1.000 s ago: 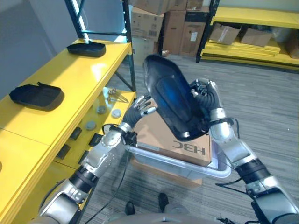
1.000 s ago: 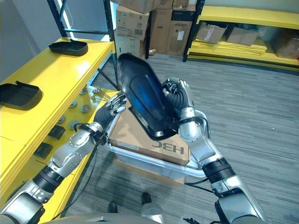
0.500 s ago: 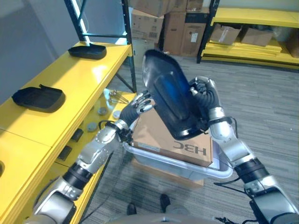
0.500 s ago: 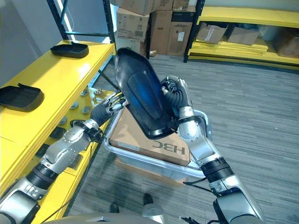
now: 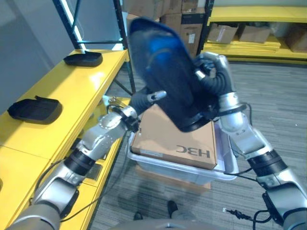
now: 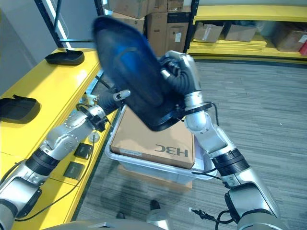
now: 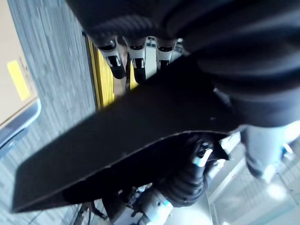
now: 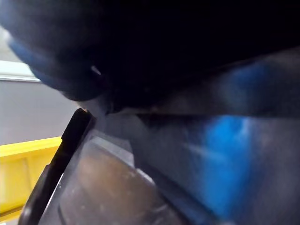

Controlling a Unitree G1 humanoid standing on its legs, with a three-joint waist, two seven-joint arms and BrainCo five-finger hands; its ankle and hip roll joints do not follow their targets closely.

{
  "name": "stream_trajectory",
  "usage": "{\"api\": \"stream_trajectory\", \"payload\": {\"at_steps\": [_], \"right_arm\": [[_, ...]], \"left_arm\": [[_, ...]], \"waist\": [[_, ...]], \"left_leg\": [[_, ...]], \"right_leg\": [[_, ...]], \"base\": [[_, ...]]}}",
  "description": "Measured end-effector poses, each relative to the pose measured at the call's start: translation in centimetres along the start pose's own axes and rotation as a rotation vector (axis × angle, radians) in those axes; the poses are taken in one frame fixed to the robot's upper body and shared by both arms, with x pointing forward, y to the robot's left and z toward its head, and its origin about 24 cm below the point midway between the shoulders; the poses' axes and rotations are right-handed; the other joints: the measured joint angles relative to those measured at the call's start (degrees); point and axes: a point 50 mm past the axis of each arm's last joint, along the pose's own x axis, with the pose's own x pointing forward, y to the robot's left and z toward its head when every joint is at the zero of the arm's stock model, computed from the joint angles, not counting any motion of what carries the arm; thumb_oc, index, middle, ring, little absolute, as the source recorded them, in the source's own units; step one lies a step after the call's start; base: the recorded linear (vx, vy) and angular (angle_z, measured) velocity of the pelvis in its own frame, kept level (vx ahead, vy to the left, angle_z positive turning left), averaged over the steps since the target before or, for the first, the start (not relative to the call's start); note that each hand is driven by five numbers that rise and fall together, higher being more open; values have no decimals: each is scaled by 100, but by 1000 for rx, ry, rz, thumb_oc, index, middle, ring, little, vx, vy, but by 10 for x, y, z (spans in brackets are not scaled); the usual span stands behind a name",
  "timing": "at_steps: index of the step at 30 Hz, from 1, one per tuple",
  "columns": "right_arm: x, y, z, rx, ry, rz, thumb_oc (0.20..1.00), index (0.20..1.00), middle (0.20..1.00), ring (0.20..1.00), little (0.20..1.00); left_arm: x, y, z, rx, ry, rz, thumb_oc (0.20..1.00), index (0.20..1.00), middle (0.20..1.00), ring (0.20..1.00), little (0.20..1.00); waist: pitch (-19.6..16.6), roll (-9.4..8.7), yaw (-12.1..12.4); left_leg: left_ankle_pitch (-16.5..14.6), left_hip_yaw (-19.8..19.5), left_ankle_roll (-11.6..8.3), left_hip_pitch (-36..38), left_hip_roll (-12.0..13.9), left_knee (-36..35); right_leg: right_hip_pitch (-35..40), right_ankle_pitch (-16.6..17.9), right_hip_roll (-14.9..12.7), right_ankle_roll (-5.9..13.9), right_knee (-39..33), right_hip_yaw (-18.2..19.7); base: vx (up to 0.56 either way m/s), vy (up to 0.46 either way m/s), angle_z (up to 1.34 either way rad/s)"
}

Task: Move parts from the plastic box to the shelf.

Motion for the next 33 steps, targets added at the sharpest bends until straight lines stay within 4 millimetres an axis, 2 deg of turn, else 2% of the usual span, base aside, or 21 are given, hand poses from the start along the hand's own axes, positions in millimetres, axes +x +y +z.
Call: {"api": "stream_trajectory", "payload": {"at_steps": [12,13,14,18,25,32,33], "right_arm": [[0,2,0,-12,-3,35,200,200,200,200,200],[0,3,0,-10,-3,40,200,200,200,200,200],[0,3,0,-9,-3,41,200,200,200,200,200],[0,5,0,39,14,39,200,200,200,200,200],[-1,17,3,183,54,-3,200,200,200,200,200],[-27,52,-5,356,211,44,200,200,200,200,200],[-35,60,-5,389,244,54,376,376,376,376,376]], "left_arm": [[-1,7,0,134,15,107,1000,1000,1000,1000,1000],[-1,8,0,150,16,114,630,630,630,630,630],[-2,9,0,163,17,119,200,200,200,200,200],[-3,12,2,228,7,153,200,200,200,200,200],[-6,16,7,212,-83,231,200,200,200,200,200],[-26,21,-23,225,-72,408,200,200,200,200,200],[-33,21,-31,227,-70,434,200,200,200,200,200]], "waist": [[0,-1,89],[0,-1,109],[0,-1,124],[4,-8,167],[6,-22,222],[-1,-128,373],[-2,-134,488]], "left_leg": [[-30,-8,19,-3,2,0],[-26,-8,16,-4,2,0],[-21,-8,8,-6,2,0],[-9,-12,-8,-10,1,1],[-9,-20,-10,-7,2,1],[19,-164,-19,-62,7,1],[19,-269,-30,-126,8,0]], "right_leg": [[-1,0,6,1,0,3],[0,-1,5,1,1,-3],[0,-1,4,2,1,-7],[2,-1,4,1,2,-24],[4,-2,6,2,2,-32],[2,-12,4,-7,1,-153],[12,-15,5,-8,-5,-207]], "base": [[0,0,0],[0,0,0],[0,0,0],[0,0,0],[-2,-10,0],[-6,-70,9],[-3,-145,19]]}}
